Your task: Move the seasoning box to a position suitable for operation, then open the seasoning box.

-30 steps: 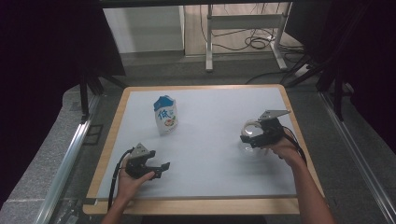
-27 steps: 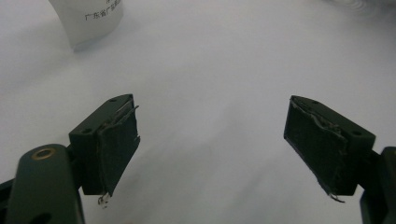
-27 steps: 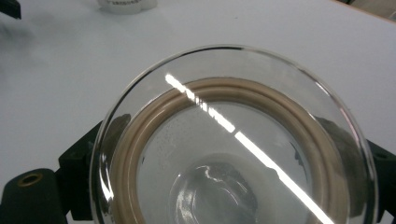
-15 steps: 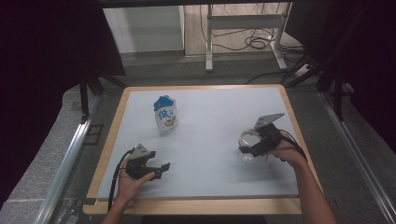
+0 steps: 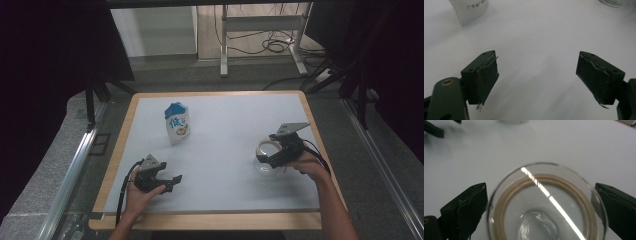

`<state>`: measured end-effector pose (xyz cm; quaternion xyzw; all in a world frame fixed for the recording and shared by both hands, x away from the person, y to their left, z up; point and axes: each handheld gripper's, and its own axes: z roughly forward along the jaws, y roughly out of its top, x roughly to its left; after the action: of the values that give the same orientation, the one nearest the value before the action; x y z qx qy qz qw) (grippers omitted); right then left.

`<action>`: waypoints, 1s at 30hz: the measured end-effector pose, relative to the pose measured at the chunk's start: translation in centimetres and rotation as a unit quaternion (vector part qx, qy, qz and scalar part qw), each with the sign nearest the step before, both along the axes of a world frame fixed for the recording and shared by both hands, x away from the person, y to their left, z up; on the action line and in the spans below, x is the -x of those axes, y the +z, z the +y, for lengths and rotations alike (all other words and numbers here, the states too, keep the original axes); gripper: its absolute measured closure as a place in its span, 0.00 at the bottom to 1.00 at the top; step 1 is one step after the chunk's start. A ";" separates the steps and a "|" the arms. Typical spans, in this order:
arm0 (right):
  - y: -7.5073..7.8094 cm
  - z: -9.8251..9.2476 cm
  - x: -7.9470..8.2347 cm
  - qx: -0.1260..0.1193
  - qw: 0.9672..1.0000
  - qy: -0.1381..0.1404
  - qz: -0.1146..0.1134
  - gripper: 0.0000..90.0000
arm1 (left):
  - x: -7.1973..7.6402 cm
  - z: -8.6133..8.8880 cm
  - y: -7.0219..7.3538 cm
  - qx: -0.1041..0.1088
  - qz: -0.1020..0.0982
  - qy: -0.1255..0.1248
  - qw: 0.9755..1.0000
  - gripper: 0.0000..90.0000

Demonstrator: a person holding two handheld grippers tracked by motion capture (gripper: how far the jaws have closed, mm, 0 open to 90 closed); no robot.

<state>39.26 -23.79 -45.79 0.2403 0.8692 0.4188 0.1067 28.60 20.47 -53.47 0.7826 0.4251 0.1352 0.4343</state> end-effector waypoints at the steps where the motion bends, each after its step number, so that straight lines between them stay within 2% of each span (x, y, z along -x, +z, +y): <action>1: 0.3 -0.1 0.2 -0.008 1.000 -0.010 -0.006 0.01 | 0.0 0.0 0.0 0.001 0.000 0.001 1.000 0.19; 2: 1.0 -0.5 0.7 -0.033 0.999 -0.028 -0.019 0.02 | 0.0 0.1 0.0 0.002 0.001 0.001 1.000 0.19; 3: 1.2 -0.7 0.9 -0.039 0.998 -0.041 -0.023 0.03 | 0.0 0.1 -0.1 0.003 0.000 0.001 1.000 0.19; 4: 1.2 -0.7 0.9 -0.039 0.998 -0.041 -0.023 0.03 | 0.0 0.1 -0.1 0.003 0.000 0.001 1.000 0.19; 5: 1.7 -1.2 1.4 -0.074 0.995 -0.056 -0.027 0.09 | 0.0 0.1 -0.1 0.004 -0.003 -0.002 1.000 0.19; 6: 1.7 -1.2 1.4 -0.074 0.995 -0.056 -0.027 0.09 | 0.0 0.1 -0.1 0.003 -0.006 -0.003 1.000 0.19; 7: 2.1 -1.7 2.3 -0.100 0.991 -0.083 -0.040 0.17 | 0.0 0.1 -0.1 0.003 -0.008 -0.003 1.000 0.19; 8: 2.1 -1.7 2.3 -0.100 0.991 -0.083 -0.040 0.17 | 0.1 0.0 -0.1 0.002 -0.010 -0.003 1.000 0.19; 9: 2.3 -2.2 3.2 -0.124 0.986 -0.091 -0.056 0.26 | 0.1 0.1 -0.1 0.000 -0.012 -0.001 1.000 0.19; 10: 2.3 -2.2 3.2 -0.124 0.986 -0.091 -0.056 0.26 | 0.1 0.1 -0.1 0.000 -0.012 -0.001 1.000 0.19; 11: 2.3 -2.3 3.6 -0.127 0.985 -0.100 -0.062 0.30 | 0.0 0.1 -0.1 0.000 -0.012 0.002 1.000 0.19; 12: 2.2 -2.5 4.5 -0.119 0.981 -0.134 -0.077 0.44 | 0.0 0.1 -0.1 0.001 -0.012 0.003 1.000 0.20; 13: 2.1 -2.6 4.8 -0.114 0.980 -0.144 -0.080 0.51 | 0.1 0.1 0.0 0.002 -0.013 0.006 1.000 0.20; 16: 1.8 -3.2 5.7 -0.122 0.971 -0.192 -0.077 0.69 | 0.1 0.2 0.0 0.003 -0.016 0.011 1.000 0.21; 17: 1.8 -3.2 5.7 -0.122 0.971 -0.192 -0.077 0.69 | 0.1 0.2 0.0 0.003 -0.016 0.011 1.000 0.21; 18: 1.6 -3.4 6.0 -0.127 0.967 -0.204 -0.081 0.74 | 0.2 0.3 0.1 0.004 -0.016 0.013 1.000 0.21; 19: 1.1 -4.0 6.8 -0.142 0.959 -0.226 -0.091 0.86 | 0.2 0.3 0.0 0.005 -0.016 0.015 1.000 0.21; 20: 1.1 -4.0 6.8 -0.142 0.959 -0.226 -0.091 0.86 | 0.3 0.3 0.0 0.005 -0.015 0.015 1.000 0.21; 21: 1.0 -4.1 7.1 -0.133 0.961 -0.226 -0.085 0.91 | 0.3 0.4 0.0 0.006 -0.015 0.017 1.000 0.21; 23: 1.0 -4.0 7.4 -0.126 0.962 -0.226 -0.091 0.94 | 0.3 0.4 0.0 0.005 -0.015 0.018 1.000 0.21; 26: 1.0 -3.8 7.7 -0.118 0.964 -0.220 -0.093 0.96 | 0.4 0.4 0.0 0.006 -0.013 0.019 1.000 0.21; 27: 1.1 -3.5 7.8 -0.107 0.964 -0.222 -0.098 0.99 | 0.4 0.3 0.1 0.006 -0.012 0.019 1.000 0.22; 30: 1.1 -3.4 7.8 -0.104 0.965 -0.222 -0.096 1.00 | 0.4 0.2 0.1 0.005 -0.010 0.017 1.000 0.22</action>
<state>31.43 -27.19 -44.67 0.3952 0.7315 0.4939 0.2547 28.17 20.68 -53.42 0.7716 0.4349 0.1488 0.4397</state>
